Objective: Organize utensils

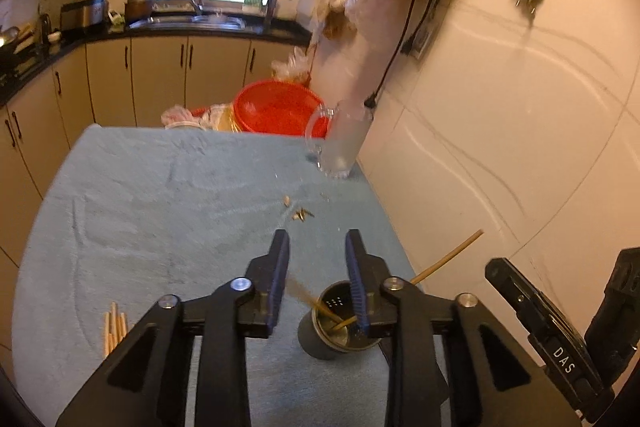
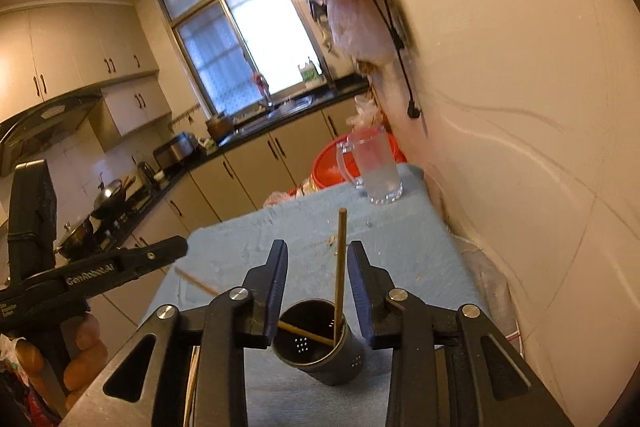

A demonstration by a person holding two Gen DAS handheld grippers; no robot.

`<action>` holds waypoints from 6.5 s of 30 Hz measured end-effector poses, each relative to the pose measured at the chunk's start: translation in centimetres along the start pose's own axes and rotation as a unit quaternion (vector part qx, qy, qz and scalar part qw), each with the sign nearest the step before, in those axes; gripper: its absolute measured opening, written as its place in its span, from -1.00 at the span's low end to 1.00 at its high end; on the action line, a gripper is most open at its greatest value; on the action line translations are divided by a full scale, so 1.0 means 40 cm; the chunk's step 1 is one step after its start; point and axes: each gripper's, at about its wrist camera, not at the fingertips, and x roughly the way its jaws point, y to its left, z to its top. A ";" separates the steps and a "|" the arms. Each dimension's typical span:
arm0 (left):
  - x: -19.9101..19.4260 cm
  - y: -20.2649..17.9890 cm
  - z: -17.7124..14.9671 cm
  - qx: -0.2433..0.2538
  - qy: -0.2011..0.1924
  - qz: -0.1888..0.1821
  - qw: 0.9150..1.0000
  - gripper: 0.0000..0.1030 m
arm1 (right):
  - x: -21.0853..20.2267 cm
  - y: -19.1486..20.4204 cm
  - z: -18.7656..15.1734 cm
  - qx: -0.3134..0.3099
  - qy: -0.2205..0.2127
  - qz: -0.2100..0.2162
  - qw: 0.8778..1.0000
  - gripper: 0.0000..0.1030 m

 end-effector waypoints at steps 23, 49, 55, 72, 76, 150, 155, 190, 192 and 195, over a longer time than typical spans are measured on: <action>-0.223 0.512 -0.342 -0.112 0.029 0.170 0.979 -0.04 | 0.088 0.328 -0.375 -0.134 0.172 0.130 0.967 -0.09; 0.037 0.584 -0.398 -0.081 0.203 0.177 0.960 -0.88 | 0.222 0.347 -0.454 -0.124 0.267 0.109 0.949 -0.16; -0.014 0.625 -0.415 -0.105 0.193 0.177 0.959 -0.88 | 0.310 0.436 -0.468 -0.132 0.306 0.129 0.934 -0.34; -0.041 0.612 -0.402 -0.103 0.183 0.129 0.969 -0.88 | 0.448 0.422 -0.517 -0.163 0.355 0.046 0.919 -0.76; -0.002 0.586 -0.395 -0.093 0.201 0.113 0.969 -0.88 | 0.436 0.387 -0.495 -0.153 0.346 0.042 0.925 -0.83; 0.062 0.577 -0.336 -0.048 0.202 0.140 0.968 -0.87 | 0.500 0.379 -0.449 -0.185 0.348 0.024 0.919 -0.84; -0.054 0.537 -0.306 -0.051 0.130 0.132 0.981 -0.87 | 0.394 0.386 -0.377 -0.168 0.262 0.058 0.949 -0.85; -0.296 0.364 -0.277 -0.014 0.002 0.121 0.993 -0.87 | 0.127 0.345 -0.411 -0.150 0.009 0.107 0.983 -0.84; -0.294 0.364 -0.276 -0.013 0.002 0.121 0.993 -0.87 | 0.114 0.334 -0.420 -0.143 0.010 0.110 0.984 -0.84; -0.291 0.366 -0.274 -0.015 0.001 0.117 0.993 -0.87 | 0.091 0.318 -0.433 -0.147 0.010 0.108 0.983 -0.84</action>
